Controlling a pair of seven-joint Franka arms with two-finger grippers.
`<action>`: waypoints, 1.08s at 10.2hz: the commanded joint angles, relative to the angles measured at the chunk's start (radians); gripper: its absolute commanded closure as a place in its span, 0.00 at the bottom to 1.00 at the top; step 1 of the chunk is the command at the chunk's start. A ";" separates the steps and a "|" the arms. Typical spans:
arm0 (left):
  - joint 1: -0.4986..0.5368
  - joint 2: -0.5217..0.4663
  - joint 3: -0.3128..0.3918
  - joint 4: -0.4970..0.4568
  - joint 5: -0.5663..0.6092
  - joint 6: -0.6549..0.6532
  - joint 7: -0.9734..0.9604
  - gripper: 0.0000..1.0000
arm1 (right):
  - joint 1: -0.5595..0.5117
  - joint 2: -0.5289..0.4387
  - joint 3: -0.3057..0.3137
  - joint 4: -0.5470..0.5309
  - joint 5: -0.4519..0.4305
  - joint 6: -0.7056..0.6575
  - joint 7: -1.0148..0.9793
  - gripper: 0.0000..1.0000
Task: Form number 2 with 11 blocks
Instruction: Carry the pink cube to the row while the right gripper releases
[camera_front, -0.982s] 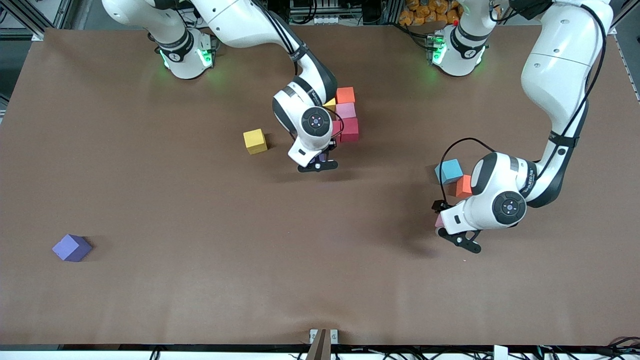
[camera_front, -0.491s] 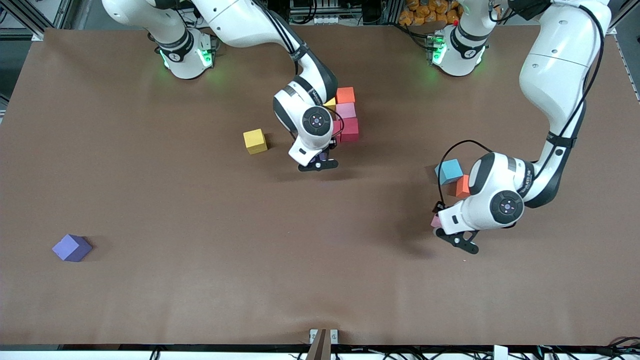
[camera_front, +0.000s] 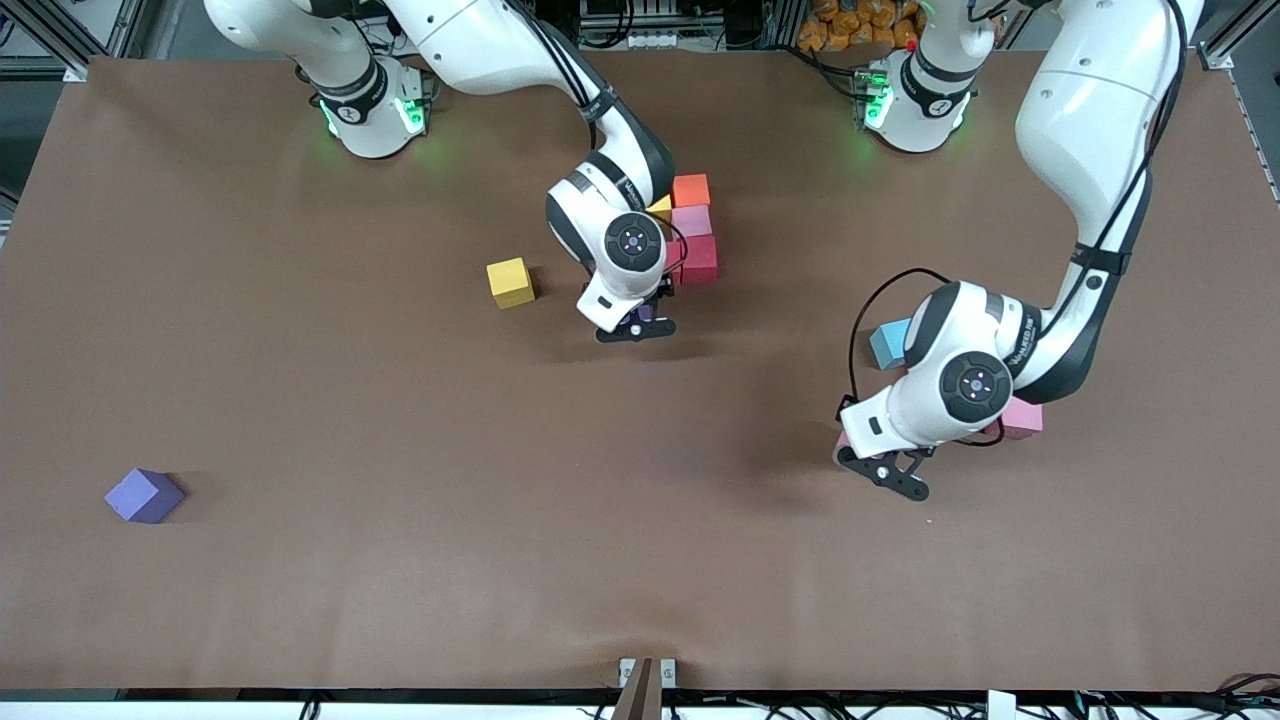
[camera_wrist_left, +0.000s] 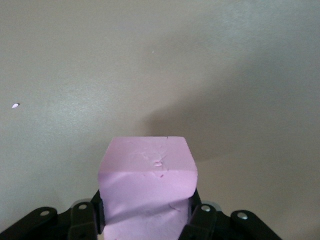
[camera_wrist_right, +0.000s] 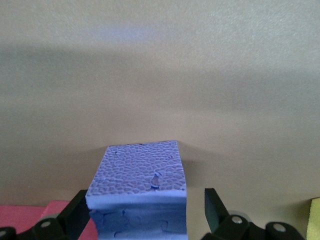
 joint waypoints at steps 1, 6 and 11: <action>-0.037 -0.040 0.000 -0.017 -0.011 -0.042 -0.089 0.84 | -0.019 -0.097 -0.003 -0.077 0.019 0.000 0.006 0.00; -0.102 -0.045 -0.041 -0.016 -0.010 -0.048 -0.326 0.83 | -0.064 -0.211 -0.003 -0.107 0.017 -0.039 -0.003 0.00; -0.221 -0.022 -0.047 -0.004 -0.017 -0.034 -0.558 0.84 | -0.198 -0.433 -0.004 -0.251 -0.067 -0.050 -0.038 0.00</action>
